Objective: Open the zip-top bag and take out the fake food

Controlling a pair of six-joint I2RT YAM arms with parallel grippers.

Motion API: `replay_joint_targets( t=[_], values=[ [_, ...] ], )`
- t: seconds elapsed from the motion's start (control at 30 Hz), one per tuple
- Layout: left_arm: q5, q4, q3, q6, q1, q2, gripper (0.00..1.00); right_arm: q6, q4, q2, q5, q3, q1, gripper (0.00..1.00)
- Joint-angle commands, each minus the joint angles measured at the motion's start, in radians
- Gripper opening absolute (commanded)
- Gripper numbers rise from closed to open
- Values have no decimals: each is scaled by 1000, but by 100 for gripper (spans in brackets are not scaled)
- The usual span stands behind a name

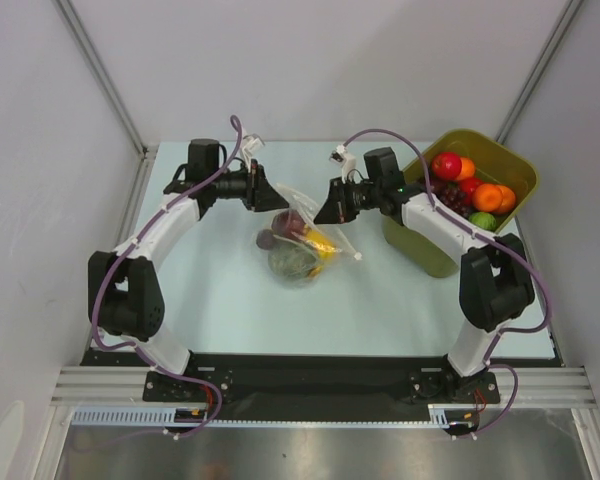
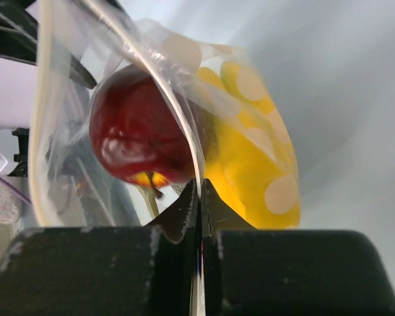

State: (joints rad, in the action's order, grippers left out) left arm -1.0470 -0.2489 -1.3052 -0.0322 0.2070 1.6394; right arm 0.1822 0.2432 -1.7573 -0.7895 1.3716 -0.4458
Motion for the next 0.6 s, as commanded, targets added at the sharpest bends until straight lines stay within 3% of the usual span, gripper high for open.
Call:
replay_joint_targets(
  t=[0.0, 0.17, 0.43, 0.57],
  values=[
    [83, -18, -71, 25, 6, -50, 44, 7, 36, 74, 67, 60, -7, 0],
    [197, -36, -132, -15, 6, -62, 54, 16, 126, 156, 223, 116, -7, 0],
    [402, -101, -177, -159, 25, -96, 56, 43, 206, 168, 446, 135, -53, 0],
    [493, -163, -155, -181, 57, -121, 57, 66, 191, 153, 464, 110, -83, 0]
  ],
)
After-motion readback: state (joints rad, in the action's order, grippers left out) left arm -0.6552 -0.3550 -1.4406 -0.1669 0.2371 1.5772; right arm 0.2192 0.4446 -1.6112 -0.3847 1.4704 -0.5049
